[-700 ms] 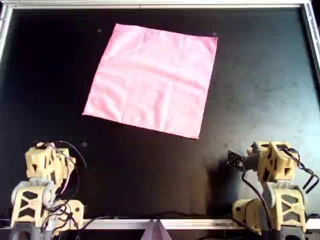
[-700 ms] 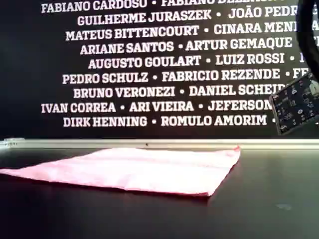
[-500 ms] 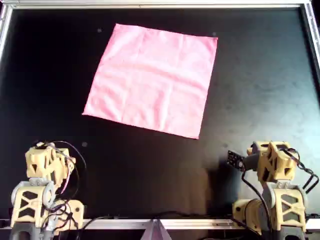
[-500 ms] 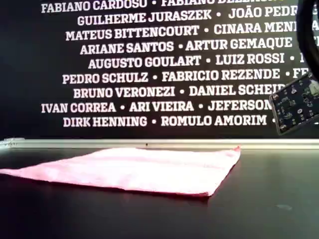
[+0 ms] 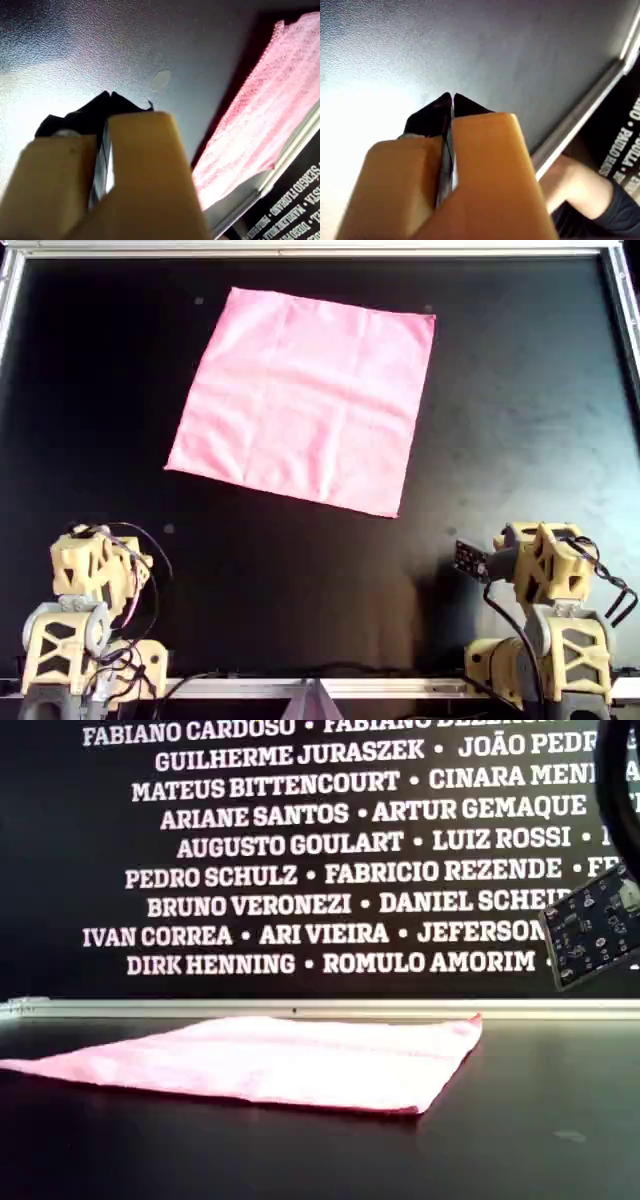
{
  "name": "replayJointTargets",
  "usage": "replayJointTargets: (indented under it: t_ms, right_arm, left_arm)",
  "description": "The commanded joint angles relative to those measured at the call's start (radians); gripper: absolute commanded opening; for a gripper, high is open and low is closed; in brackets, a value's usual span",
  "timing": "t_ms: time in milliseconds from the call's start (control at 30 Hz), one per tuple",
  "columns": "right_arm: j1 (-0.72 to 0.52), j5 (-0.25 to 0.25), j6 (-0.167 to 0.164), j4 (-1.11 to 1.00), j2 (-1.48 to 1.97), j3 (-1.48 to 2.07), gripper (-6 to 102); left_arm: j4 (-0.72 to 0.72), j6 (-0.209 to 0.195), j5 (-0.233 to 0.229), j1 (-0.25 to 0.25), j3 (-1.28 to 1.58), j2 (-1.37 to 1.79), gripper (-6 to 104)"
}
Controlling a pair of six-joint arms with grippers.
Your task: Fold a cloth
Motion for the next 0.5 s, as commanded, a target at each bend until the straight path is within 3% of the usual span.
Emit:
replayJointTargets:
  t_ms: [0,467]
  right_arm:
    - [-0.002,-0.005,0.005,0.009,0.032,0.015,1]
    - [-0.002,-0.003,0.003,0.009,0.032,0.015,0]
  left_arm:
    - [0.002,-0.008,0.006,0.009,-0.011,0.000,0]
    - [0.002,-0.008,0.006,0.008,-0.011,0.000,-1]
